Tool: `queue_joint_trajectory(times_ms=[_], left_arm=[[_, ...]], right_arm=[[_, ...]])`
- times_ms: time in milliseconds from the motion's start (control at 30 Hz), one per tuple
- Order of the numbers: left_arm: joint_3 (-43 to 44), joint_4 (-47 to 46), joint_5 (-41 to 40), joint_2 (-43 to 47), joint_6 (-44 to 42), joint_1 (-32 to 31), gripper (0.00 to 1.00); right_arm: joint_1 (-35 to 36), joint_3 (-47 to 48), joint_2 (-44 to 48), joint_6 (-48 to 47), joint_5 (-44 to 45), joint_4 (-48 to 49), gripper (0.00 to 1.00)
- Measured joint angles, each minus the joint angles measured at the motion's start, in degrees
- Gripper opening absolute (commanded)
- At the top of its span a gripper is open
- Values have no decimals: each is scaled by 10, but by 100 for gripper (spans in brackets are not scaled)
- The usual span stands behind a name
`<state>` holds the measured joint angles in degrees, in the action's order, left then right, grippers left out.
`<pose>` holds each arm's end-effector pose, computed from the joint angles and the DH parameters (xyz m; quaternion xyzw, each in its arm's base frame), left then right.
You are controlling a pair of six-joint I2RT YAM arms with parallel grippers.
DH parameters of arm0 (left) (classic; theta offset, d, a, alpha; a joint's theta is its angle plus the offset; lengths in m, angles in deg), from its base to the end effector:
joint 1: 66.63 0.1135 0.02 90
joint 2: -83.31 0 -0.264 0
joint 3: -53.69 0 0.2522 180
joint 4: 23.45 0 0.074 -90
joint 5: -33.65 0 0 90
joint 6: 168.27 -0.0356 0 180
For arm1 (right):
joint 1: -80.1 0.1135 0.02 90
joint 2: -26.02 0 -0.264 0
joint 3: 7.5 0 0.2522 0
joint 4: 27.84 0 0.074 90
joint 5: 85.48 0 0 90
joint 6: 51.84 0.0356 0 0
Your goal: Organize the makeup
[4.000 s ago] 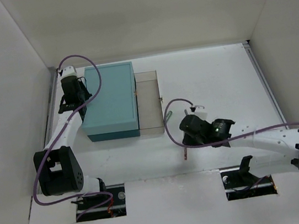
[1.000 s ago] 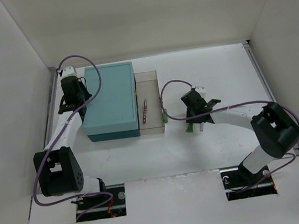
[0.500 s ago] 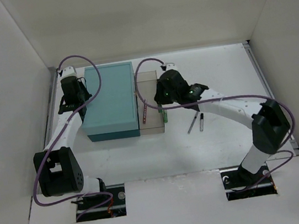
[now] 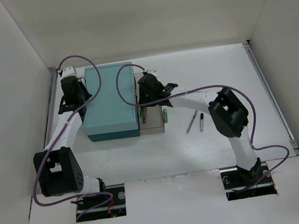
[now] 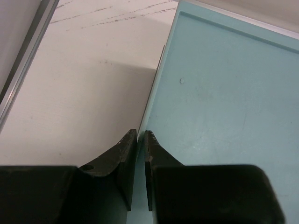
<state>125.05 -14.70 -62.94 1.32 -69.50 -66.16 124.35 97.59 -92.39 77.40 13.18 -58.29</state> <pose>0.3342 0.0068 0.2921 -0.0987 0.8094 0.0050 0.5789 0.3403 0.3240 0.2121 -0.0105 0.9175 0.2088 0.3383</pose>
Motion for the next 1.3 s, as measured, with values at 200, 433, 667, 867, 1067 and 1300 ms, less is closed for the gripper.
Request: queue_joint_trajectory(times_ms=[200,433,667,867,1067,1300], left_arm=[[0,0,0,0,0,0,9],[0,0,0,0,0,0,9],[-1,-1,0,1,0,0,9],[-3,-2,0,1,0,0,9],[-3,-2,0,2,0,0,9],[-3,-1,0,3,0,0,9]], right_arm=[[0,23,-11,12,4,-5,50],[0,-27,31,13,14,-6,50],[-11,-226,237,13,52,2,50],[-62,-356,339,36,88,-14,50],[-94,-432,331,58,97,-45,49],[-97,-413,264,71,101,-33,36]])
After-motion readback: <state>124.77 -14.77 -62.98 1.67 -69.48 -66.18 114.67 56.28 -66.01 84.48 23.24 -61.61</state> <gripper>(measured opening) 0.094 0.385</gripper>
